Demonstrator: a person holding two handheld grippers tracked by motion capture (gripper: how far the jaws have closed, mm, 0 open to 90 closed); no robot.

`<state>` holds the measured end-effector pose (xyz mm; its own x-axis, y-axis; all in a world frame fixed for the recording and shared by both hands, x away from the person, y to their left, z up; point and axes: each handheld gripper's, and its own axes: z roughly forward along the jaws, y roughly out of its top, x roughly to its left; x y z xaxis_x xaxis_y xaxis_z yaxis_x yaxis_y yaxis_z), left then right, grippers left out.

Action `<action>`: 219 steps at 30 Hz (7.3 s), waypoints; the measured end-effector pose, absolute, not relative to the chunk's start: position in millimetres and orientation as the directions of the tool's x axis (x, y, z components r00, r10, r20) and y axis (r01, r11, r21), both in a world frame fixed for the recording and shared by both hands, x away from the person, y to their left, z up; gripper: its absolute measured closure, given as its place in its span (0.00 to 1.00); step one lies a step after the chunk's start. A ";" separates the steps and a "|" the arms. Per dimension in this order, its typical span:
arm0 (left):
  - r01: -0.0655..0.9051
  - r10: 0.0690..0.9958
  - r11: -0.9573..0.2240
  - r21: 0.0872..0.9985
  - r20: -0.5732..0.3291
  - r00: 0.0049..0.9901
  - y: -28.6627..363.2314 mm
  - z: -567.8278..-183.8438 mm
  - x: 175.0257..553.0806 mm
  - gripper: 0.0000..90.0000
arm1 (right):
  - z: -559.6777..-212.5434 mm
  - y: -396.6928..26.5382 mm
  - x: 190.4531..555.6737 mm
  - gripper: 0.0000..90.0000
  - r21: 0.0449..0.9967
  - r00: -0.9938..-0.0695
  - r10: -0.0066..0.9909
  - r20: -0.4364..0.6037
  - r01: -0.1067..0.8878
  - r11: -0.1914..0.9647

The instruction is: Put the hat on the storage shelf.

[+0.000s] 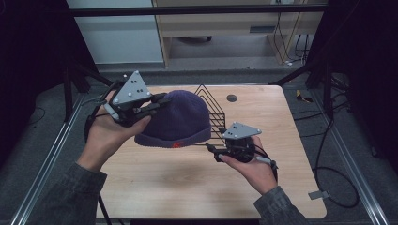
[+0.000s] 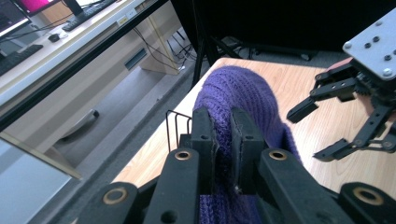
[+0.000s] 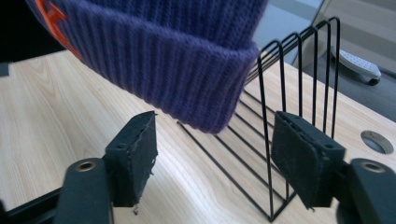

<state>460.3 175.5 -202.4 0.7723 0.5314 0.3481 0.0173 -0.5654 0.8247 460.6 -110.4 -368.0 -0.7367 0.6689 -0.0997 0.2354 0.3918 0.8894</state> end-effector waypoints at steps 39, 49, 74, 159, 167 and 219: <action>0.063 0.648 -0.400 0.914 0.234 0.725 149.8 -177.7 539.4 0.90 | -294.9 -139.0 532.5 0.81 0.908 -0.728 0.682 -0.072 0.235 0.347; 0.080 0.669 -0.374 0.924 0.209 0.714 137.8 -189.6 574.1 0.89 | -304.8 -141.8 565.1 0.81 0.911 -0.685 0.727 -0.048 0.269 0.313; 0.154 0.676 -0.404 0.901 0.181 0.715 128.9 -241.1 595.6 0.89 | -342.2 -147.8 564.9 0.82 0.854 -0.688 0.724 -0.044 0.350 0.385; 0.243 0.614 -0.496 0.834 0.139 0.777 121.1 -334.3 578.7 0.88 | -429.5 -151.4 555.7 0.80 0.739 -0.674 0.738 -0.001 0.497 0.455; 0.255 0.616 -0.500 0.828 0.132 0.777 121.7 -340.6 579.7 0.88 | -437.4 -152.5 556.9 0.80 0.730 -0.671 0.741 0.010 0.512 0.453; 0.264 0.651 -0.487 0.833 0.145 0.745 142.3 -345.0 556.9 0.61 | -441.4 -160.8 543.5 0.72 0.723 -0.658 0.753 -0.016 0.513 0.463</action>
<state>556.9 142.3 -345.0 0.7452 0.6509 0.1449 0.2636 -0.4871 0.8326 543.5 -160.8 -441.4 -0.6576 0.7532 -0.0161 0.5128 0.4632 0.7228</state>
